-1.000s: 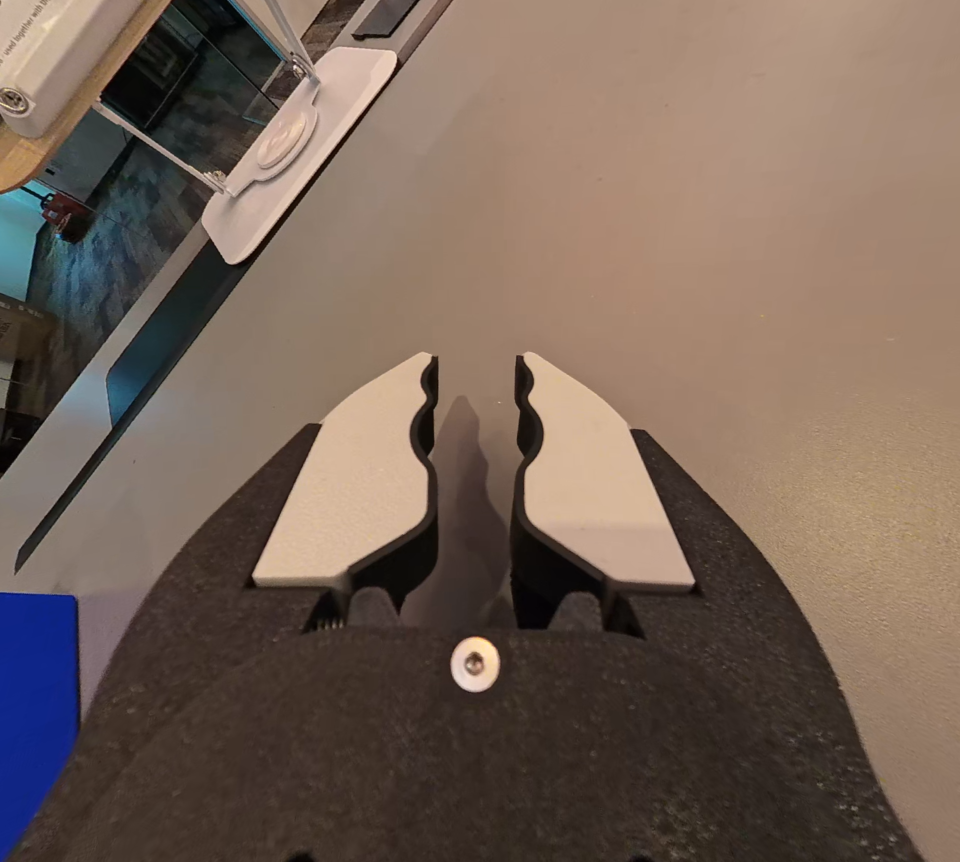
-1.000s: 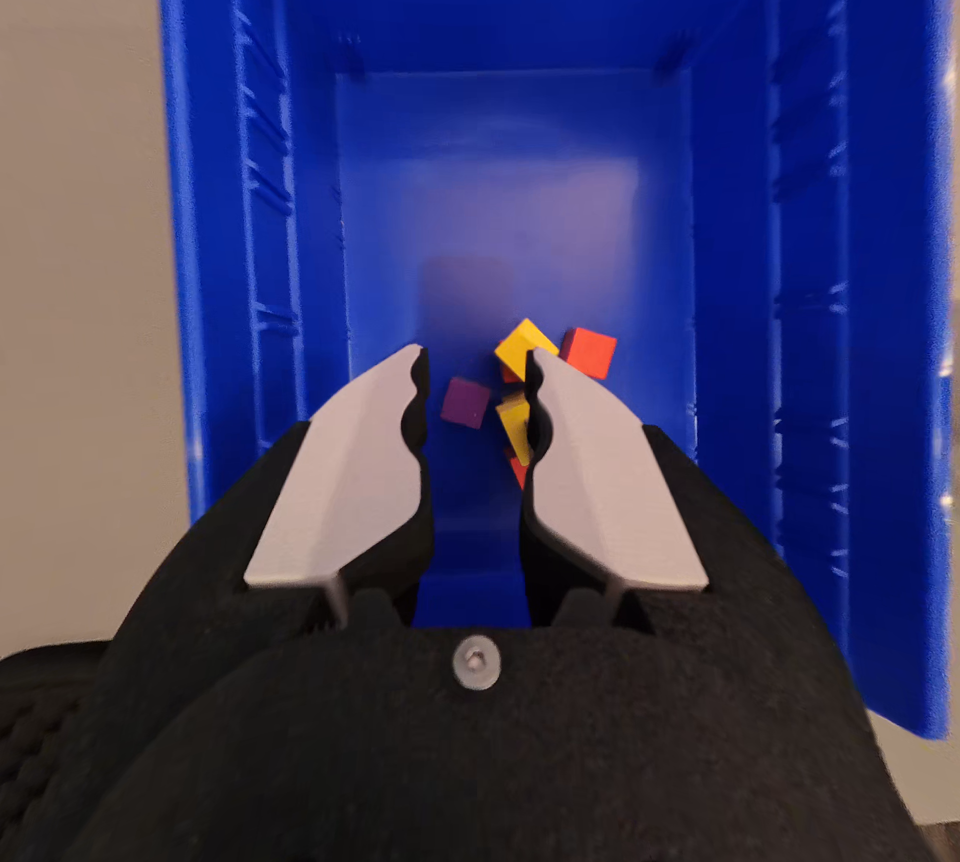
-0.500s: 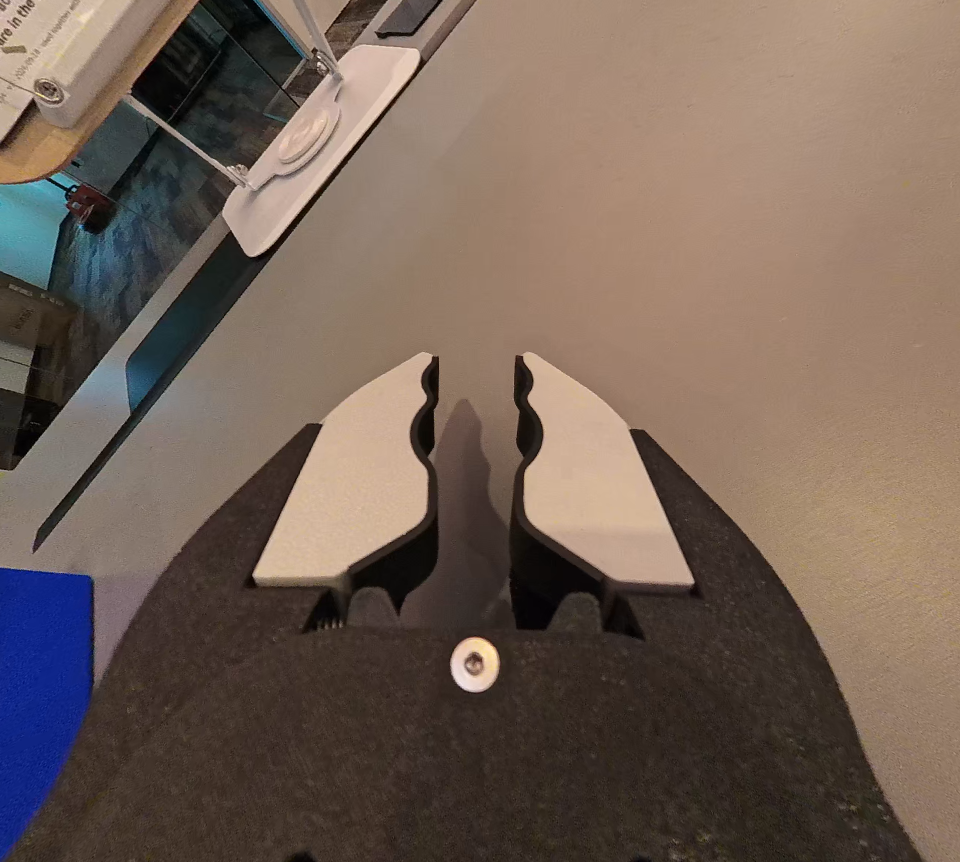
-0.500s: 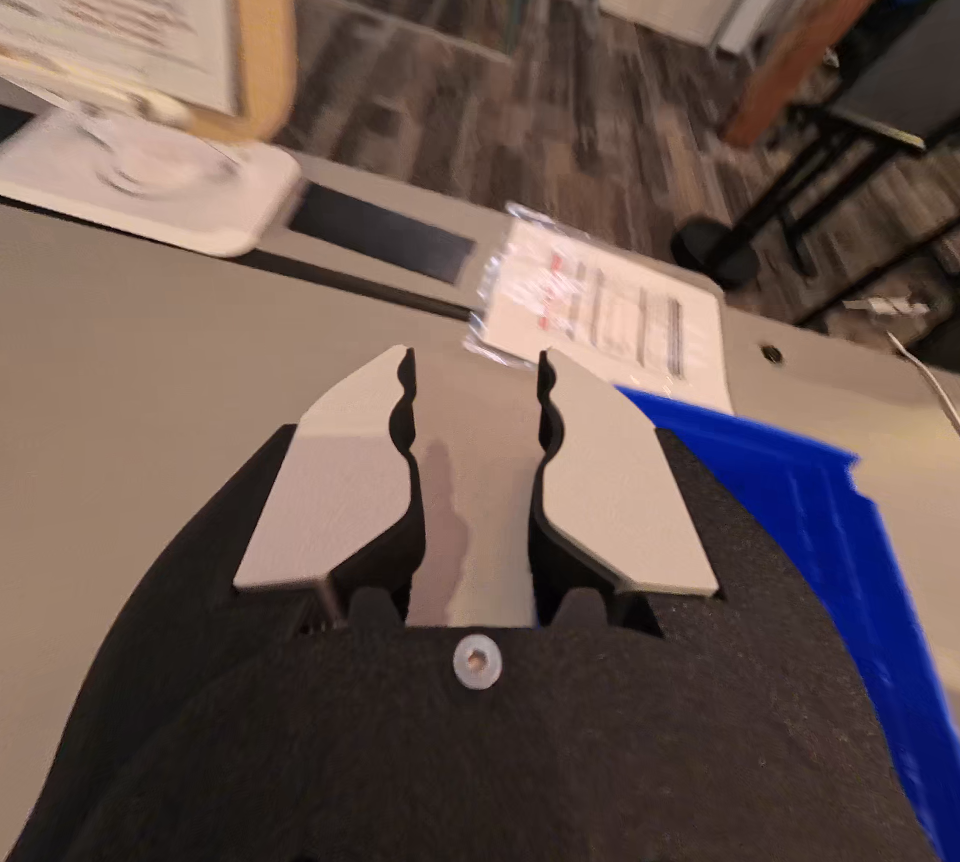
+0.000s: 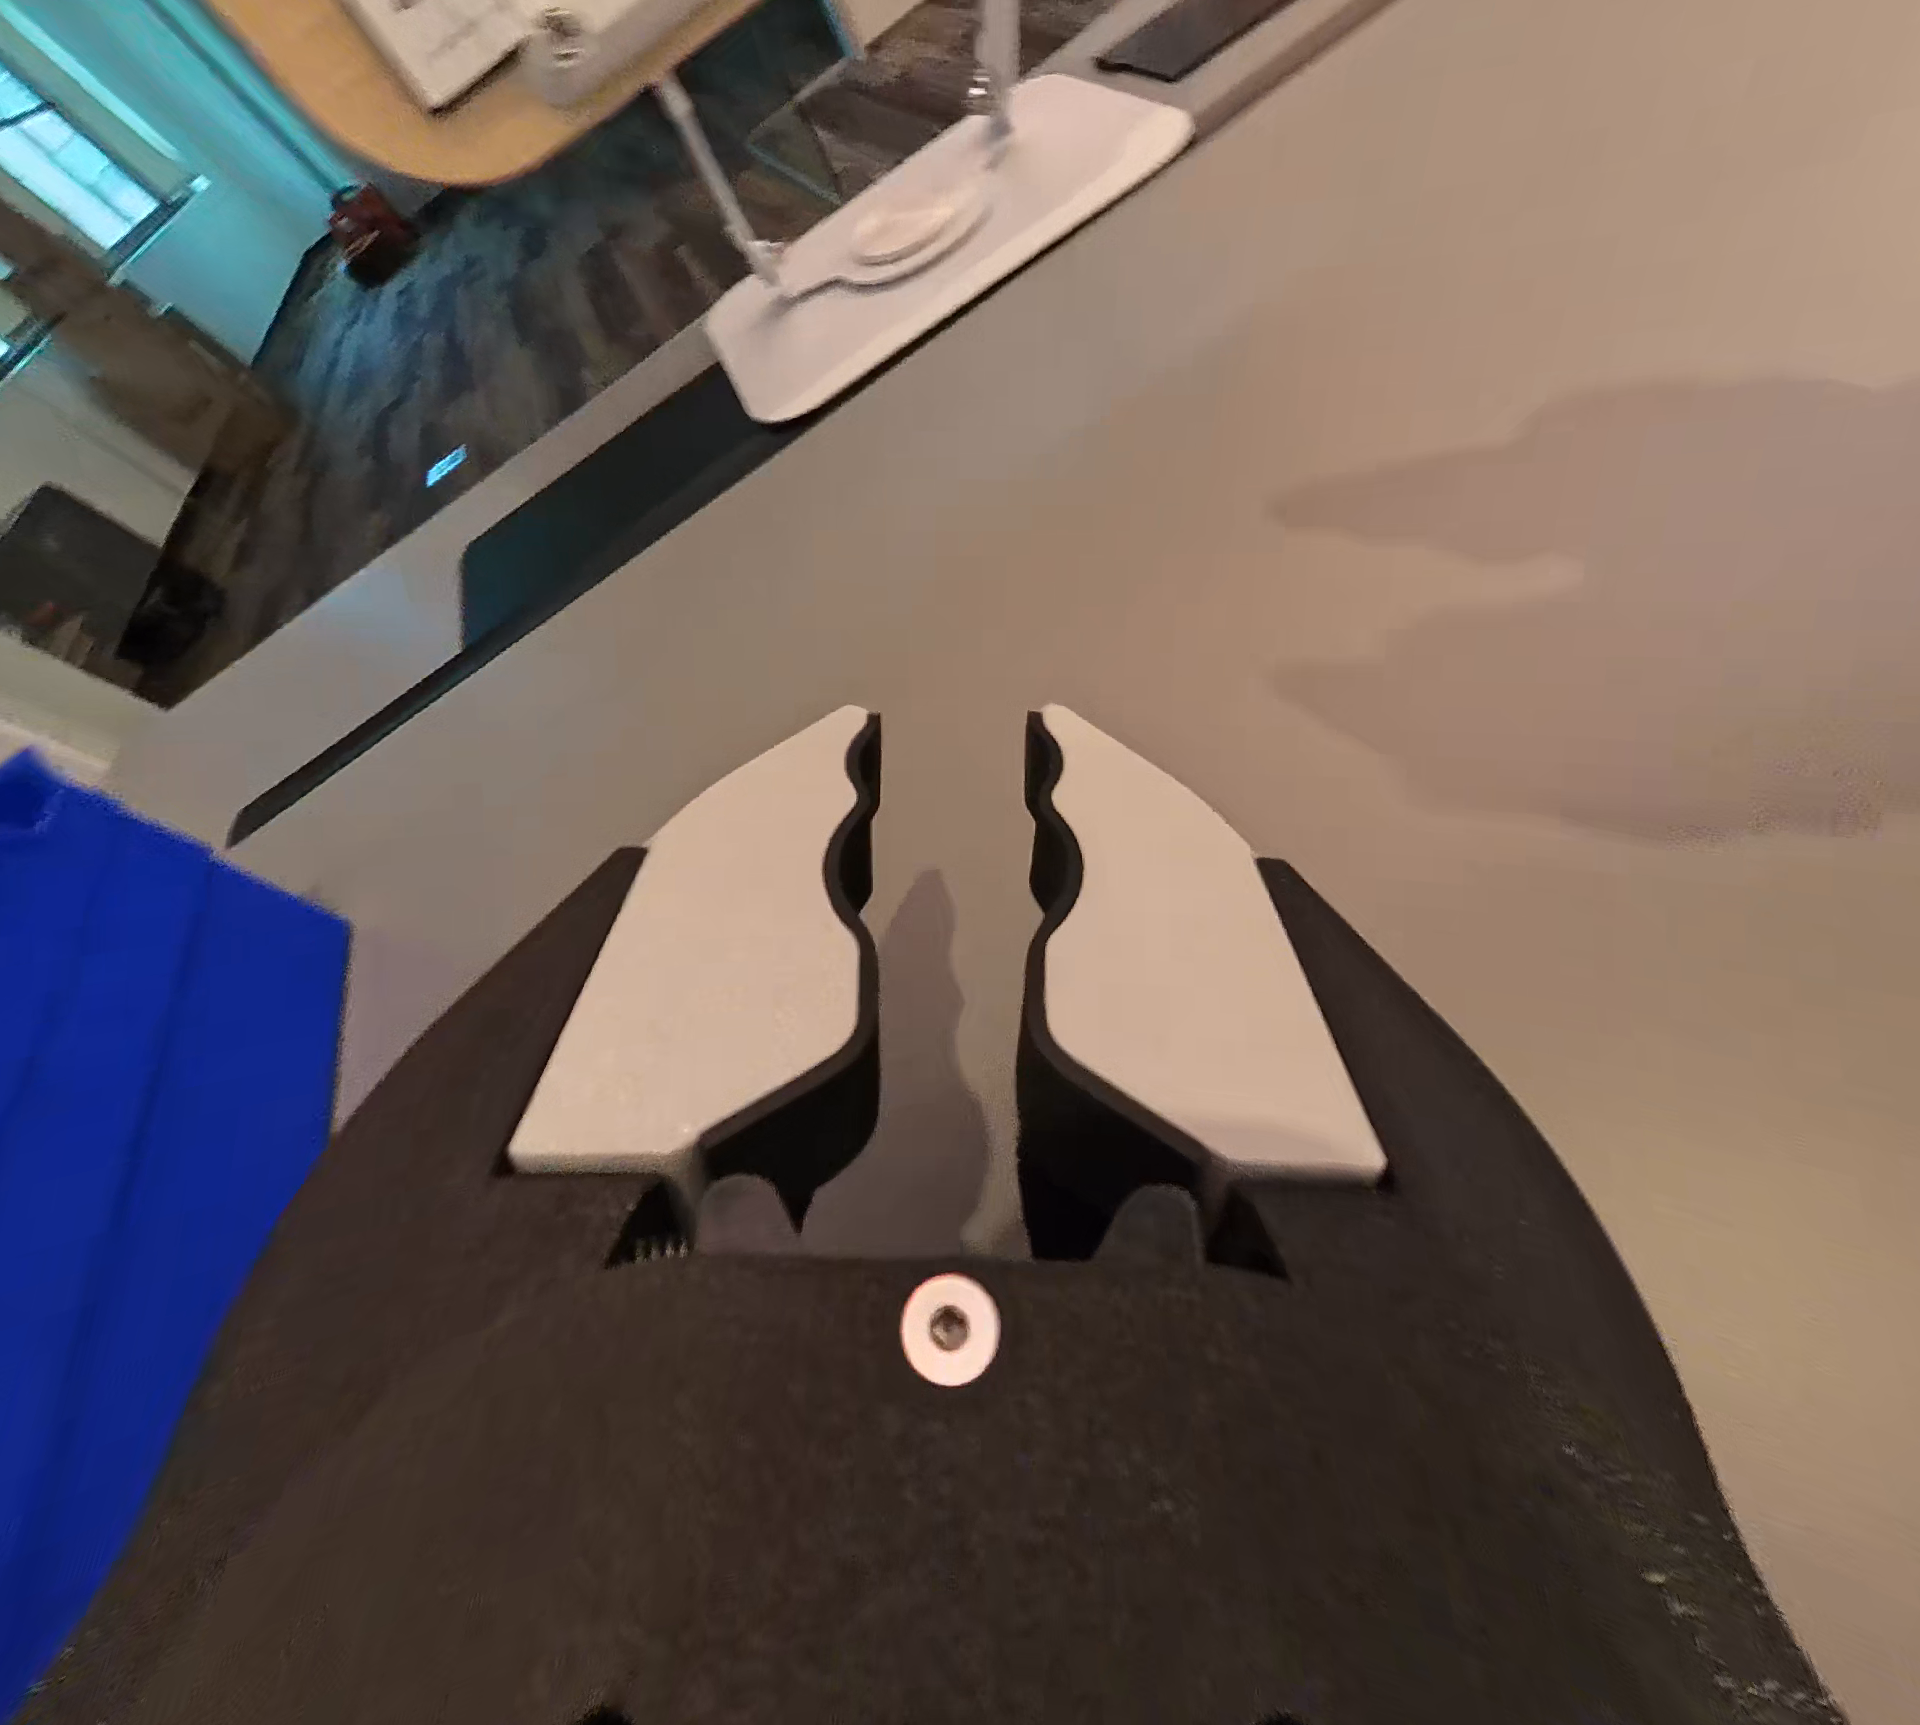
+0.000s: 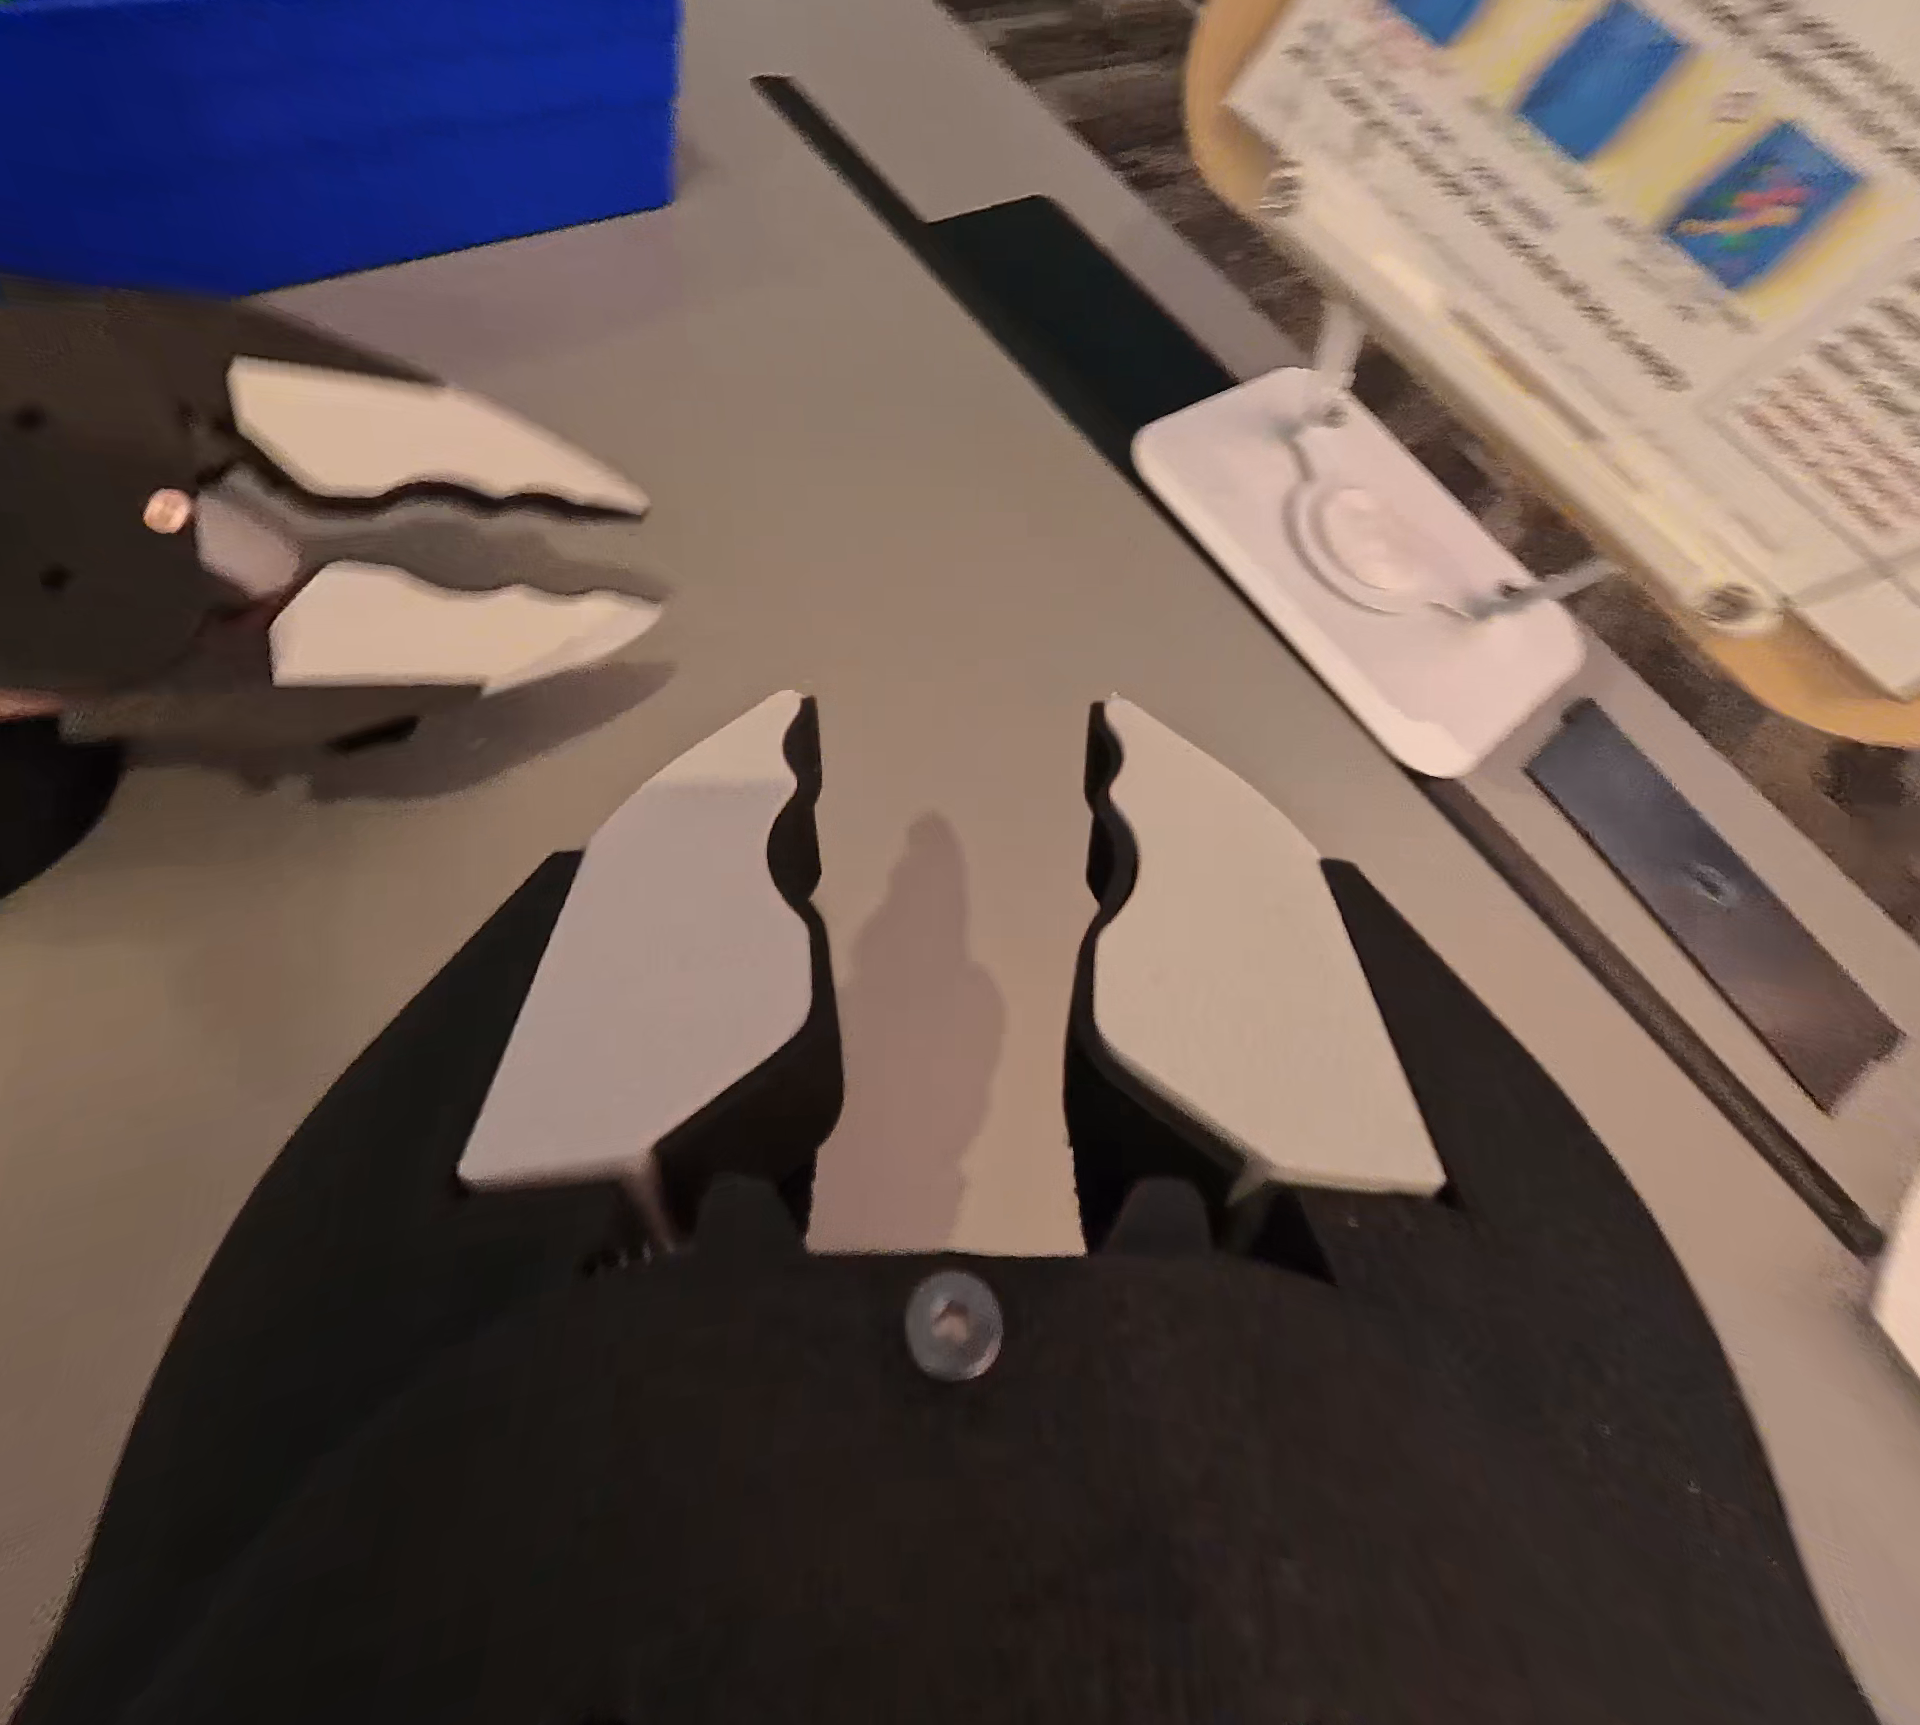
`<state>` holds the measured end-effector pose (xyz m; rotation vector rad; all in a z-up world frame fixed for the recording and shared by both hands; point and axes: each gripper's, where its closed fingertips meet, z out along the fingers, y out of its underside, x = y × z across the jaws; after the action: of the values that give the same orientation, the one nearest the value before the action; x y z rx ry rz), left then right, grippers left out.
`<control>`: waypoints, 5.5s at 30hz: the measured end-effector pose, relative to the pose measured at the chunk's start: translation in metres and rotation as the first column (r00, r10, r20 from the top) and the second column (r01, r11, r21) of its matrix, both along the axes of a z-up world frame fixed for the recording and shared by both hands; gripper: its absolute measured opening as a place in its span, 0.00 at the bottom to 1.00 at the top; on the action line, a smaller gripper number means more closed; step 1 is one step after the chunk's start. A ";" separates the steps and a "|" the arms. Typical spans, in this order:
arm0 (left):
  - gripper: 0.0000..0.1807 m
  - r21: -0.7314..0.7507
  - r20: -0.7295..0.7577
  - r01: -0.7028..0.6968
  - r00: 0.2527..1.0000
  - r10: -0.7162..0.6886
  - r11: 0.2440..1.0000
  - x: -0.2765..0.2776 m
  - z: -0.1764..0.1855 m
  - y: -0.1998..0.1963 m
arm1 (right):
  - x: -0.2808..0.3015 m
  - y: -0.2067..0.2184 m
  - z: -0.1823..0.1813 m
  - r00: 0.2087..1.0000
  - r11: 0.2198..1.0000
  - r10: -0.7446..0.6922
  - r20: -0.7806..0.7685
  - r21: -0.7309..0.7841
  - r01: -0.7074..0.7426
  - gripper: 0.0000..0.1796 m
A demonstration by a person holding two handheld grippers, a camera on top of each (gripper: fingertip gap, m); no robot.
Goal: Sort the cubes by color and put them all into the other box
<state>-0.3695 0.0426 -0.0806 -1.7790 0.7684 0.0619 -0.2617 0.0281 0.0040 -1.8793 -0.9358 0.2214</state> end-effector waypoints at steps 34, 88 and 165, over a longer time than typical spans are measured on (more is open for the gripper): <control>0.17 -0.577 -0.690 -0.443 0.714 -0.120 0.686 -0.385 -0.011 -0.026 | -0.044 -0.023 -0.073 0.973 0.968 0.180 0.143 -0.201 -0.150 0.28; 0.12 0.185 -0.185 0.574 0.818 -0.545 0.798 0.036 0.145 -0.036 | -0.018 -0.037 0.056 0.912 0.973 0.188 -0.364 -0.058 -0.224 0.29; 0.14 0.045 -0.044 0.550 0.835 -0.549 0.834 0.033 0.025 -0.079 | 0.523 -0.064 -0.076 0.482 0.430 -0.778 0.402 -0.218 0.876 0.13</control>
<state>-0.3366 -0.0367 -0.0561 -1.4449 1.2640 -0.2750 0.2616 -0.0361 -0.0718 -2.5785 0.0505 -0.4977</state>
